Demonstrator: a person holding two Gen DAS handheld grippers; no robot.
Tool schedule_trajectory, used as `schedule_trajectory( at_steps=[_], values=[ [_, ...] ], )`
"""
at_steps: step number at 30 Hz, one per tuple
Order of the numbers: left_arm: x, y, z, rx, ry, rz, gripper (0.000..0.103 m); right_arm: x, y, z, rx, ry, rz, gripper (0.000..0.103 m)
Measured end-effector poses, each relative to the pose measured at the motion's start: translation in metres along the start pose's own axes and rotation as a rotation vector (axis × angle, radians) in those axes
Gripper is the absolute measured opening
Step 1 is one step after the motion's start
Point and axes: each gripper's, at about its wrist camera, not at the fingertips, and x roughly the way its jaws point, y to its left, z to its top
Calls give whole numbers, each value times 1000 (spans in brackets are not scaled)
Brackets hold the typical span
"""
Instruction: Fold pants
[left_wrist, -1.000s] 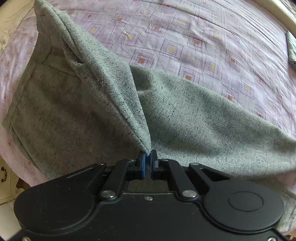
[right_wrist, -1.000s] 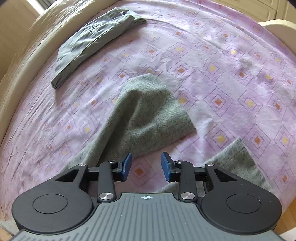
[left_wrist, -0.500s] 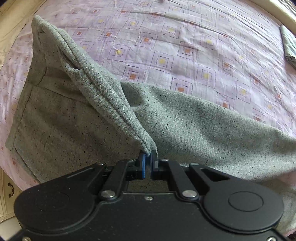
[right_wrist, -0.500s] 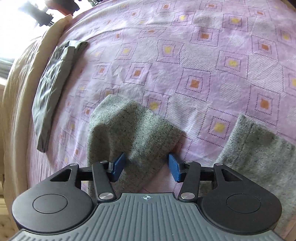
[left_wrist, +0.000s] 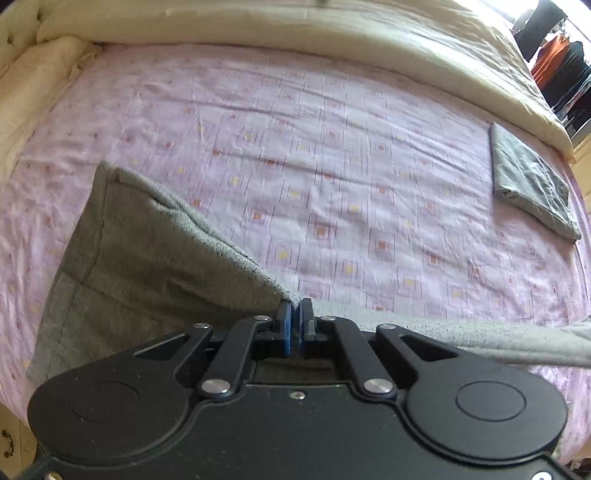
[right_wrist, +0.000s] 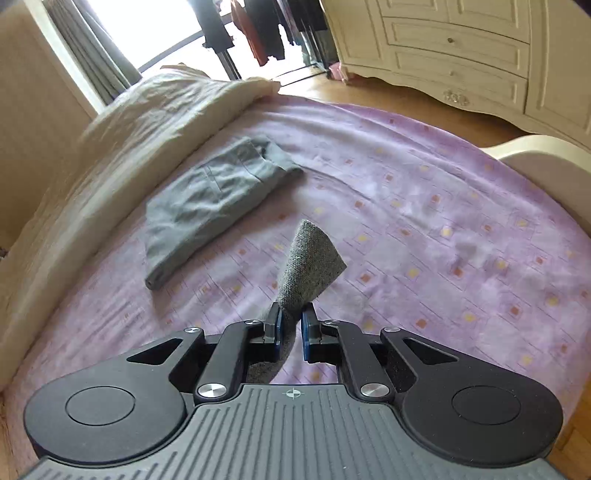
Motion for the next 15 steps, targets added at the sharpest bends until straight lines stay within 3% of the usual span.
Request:
schedule_trajectory(
  at_steps=[7,11,15],
  values=[
    [51,16,-75,113,204,73,5,20,-57,-75,109,143,-165,10],
    [52,18,-94,116,184,91,6,21,-69,-99,122,174,-179,10],
    [20,10,-90,91,80,80,5,10,-66,-94,82,152,-133,10]
  ],
)
